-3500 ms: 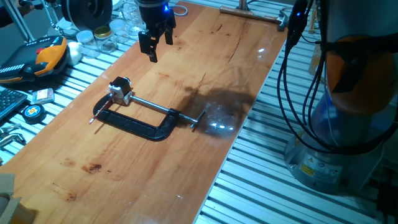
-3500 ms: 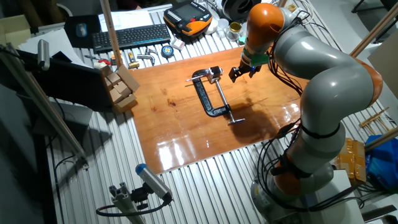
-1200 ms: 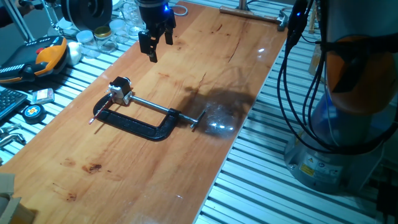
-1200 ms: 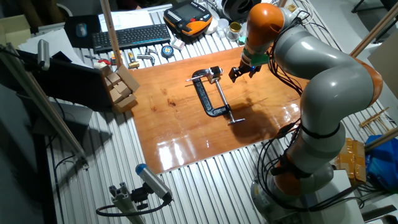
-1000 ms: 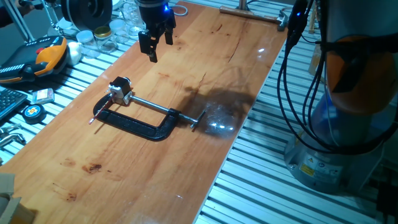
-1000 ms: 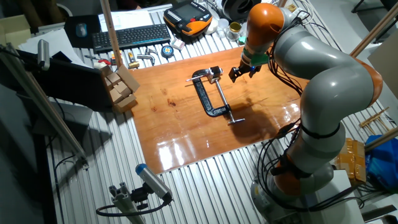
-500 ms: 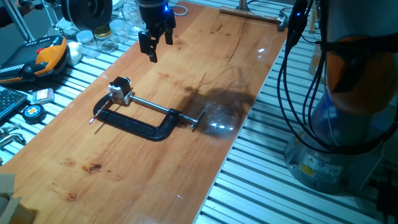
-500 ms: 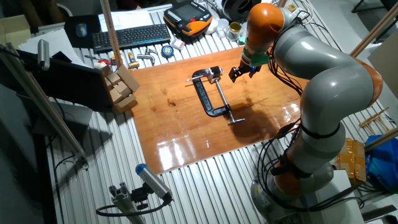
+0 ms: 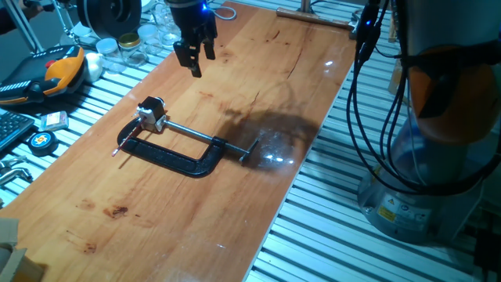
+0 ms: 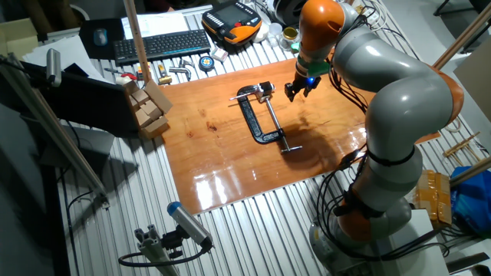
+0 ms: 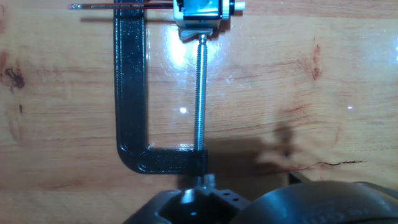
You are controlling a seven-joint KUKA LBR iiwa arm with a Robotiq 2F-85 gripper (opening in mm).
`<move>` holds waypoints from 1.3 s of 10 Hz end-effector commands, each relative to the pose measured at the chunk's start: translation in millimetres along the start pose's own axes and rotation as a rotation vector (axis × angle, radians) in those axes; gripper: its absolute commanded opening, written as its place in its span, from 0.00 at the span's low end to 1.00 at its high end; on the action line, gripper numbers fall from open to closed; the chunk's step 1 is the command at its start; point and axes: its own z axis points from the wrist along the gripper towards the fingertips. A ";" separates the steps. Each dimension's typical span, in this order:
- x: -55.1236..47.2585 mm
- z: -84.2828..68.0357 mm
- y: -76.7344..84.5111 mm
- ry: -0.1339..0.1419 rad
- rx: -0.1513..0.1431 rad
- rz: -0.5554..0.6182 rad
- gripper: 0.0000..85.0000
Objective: Sharpen the pencil with a pencil sharpener
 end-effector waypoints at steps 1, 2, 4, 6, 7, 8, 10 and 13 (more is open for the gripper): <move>0.0 0.1 0.3 -0.001 -0.001 0.000 0.00; -0.6 -0.3 1.4 -0.004 -0.001 0.004 0.00; -1.4 0.3 1.5 -0.009 0.001 0.006 0.00; -1.7 0.7 1.5 -0.009 0.000 0.011 0.00; -2.0 1.4 1.4 -0.010 0.001 0.012 0.00; -2.6 2.7 1.2 -0.010 0.001 0.015 0.00; -4.8 7.2 1.2 -0.012 -0.004 0.023 0.00; -7.5 13.9 0.3 -0.031 -0.007 0.047 0.00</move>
